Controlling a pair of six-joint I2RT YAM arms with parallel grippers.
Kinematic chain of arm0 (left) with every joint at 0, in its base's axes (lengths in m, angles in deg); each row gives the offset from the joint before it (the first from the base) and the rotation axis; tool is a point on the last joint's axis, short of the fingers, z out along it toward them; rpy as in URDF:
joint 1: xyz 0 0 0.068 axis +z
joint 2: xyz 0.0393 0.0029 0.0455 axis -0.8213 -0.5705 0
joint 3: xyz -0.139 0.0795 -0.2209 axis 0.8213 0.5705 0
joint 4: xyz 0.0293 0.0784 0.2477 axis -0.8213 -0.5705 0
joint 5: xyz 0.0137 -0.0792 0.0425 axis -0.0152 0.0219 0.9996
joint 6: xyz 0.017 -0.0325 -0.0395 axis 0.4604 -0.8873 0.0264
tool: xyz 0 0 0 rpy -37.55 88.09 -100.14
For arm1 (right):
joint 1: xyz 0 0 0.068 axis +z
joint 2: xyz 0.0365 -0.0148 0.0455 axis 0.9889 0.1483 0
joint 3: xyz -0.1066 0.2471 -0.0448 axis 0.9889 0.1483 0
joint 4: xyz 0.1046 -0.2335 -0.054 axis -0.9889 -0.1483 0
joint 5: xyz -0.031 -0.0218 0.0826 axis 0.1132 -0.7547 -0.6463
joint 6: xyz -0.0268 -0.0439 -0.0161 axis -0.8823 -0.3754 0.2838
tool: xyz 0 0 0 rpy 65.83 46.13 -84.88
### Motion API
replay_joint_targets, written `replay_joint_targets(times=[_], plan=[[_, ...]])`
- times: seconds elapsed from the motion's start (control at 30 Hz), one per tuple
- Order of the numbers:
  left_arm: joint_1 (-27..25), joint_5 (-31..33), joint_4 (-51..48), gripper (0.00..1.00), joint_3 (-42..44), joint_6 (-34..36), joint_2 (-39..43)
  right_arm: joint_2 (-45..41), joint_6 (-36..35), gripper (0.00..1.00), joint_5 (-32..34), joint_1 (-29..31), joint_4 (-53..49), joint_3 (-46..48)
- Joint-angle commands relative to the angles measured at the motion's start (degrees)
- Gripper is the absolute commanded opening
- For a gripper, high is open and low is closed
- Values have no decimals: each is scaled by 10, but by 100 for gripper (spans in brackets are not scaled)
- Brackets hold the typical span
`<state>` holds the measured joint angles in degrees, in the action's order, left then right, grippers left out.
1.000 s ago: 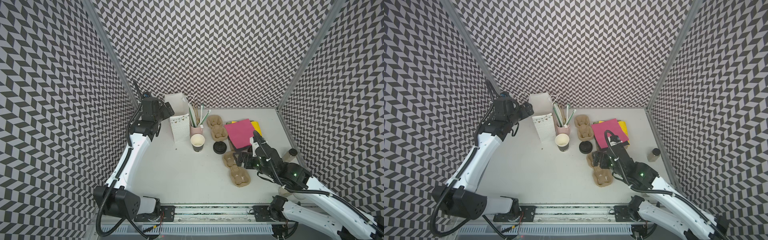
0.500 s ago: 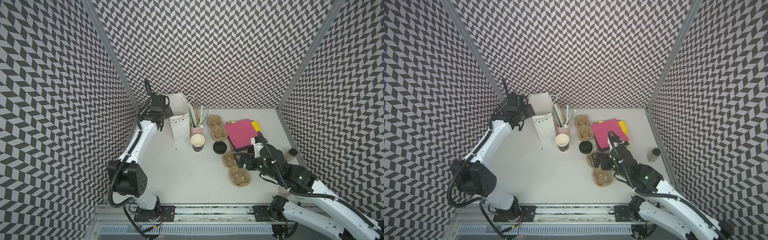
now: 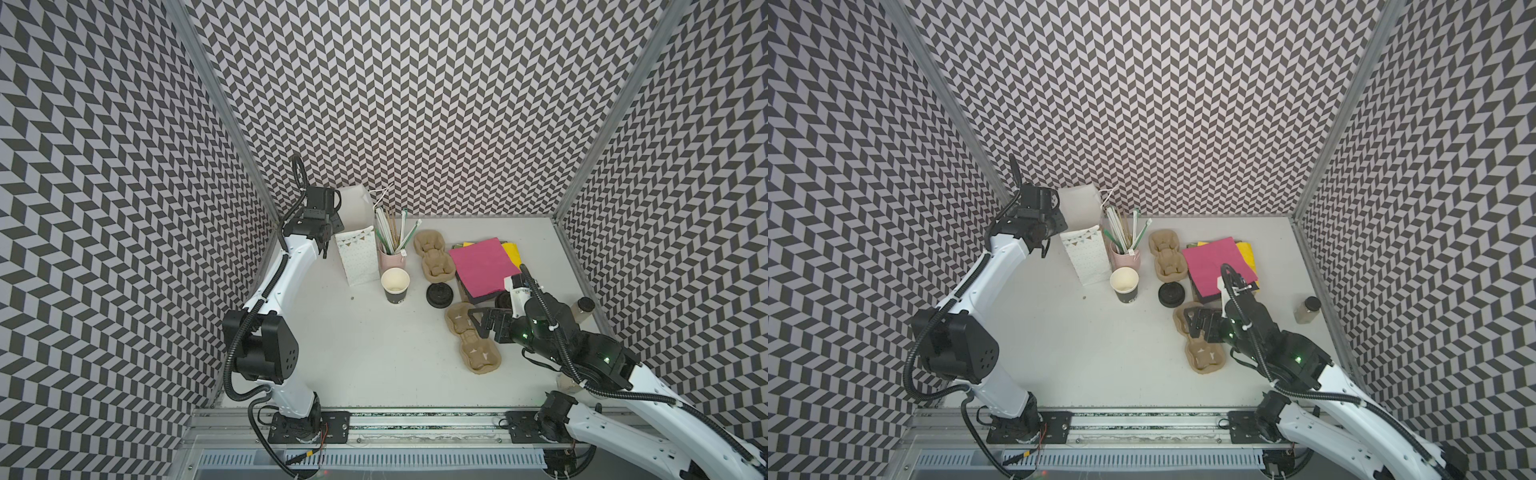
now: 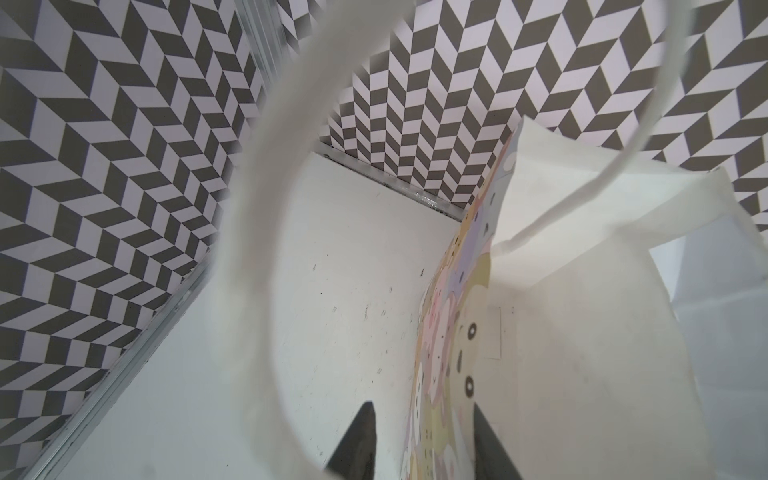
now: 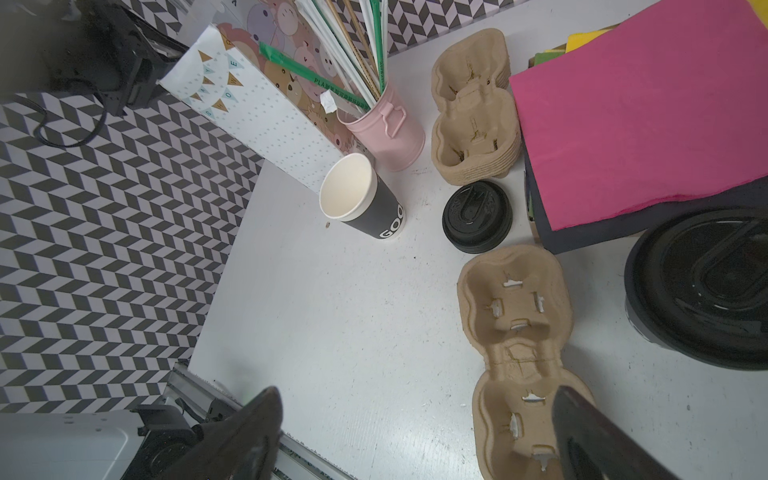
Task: Pack the takeout coffee
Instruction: 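Grasp the white paper bag's top edge with the left gripper, then pull the paper bag toward the robot with the left gripper, opening it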
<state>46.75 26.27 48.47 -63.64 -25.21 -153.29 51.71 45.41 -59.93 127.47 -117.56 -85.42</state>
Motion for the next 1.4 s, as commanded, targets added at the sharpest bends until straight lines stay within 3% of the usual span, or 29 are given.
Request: replay_joint_targets(times=[0.0, 0.3, 0.43, 0.67, 0.8, 0.93, 1.03, 1.13, 1.37], plan=[[4, 20, -7, 26, -28, 1, -7, -8, 3, 99, -4, 2, 25, 9], [4, 33, -15, 0, -35, -7, 18, -3, 1, 99, -19, 3, 35, 19], [5, 50, -25, 0, -30, -14, 79, 22, -12, 99, -38, 6, 42, 23], [-11, 21, -29, 0, 76, -14, 270, 48, -20, 99, -58, 9, 74, 41], [-73, 13, -82, 0, 97, -26, 345, 64, -25, 99, -61, 9, 89, 39], [-202, 95, -151, 0, 108, -74, 408, 87, -27, 99, -91, 9, 112, 34], [-260, 108, -202, 0, 113, -112, 439, 92, -25, 99, -85, 9, 121, 26], [-289, 92, -235, 0, 118, -139, 465, 91, -27, 99, -66, 9, 121, 11], [-306, -14, -233, 0, 154, -178, 499, 88, -27, 99, -45, 9, 126, -8]])
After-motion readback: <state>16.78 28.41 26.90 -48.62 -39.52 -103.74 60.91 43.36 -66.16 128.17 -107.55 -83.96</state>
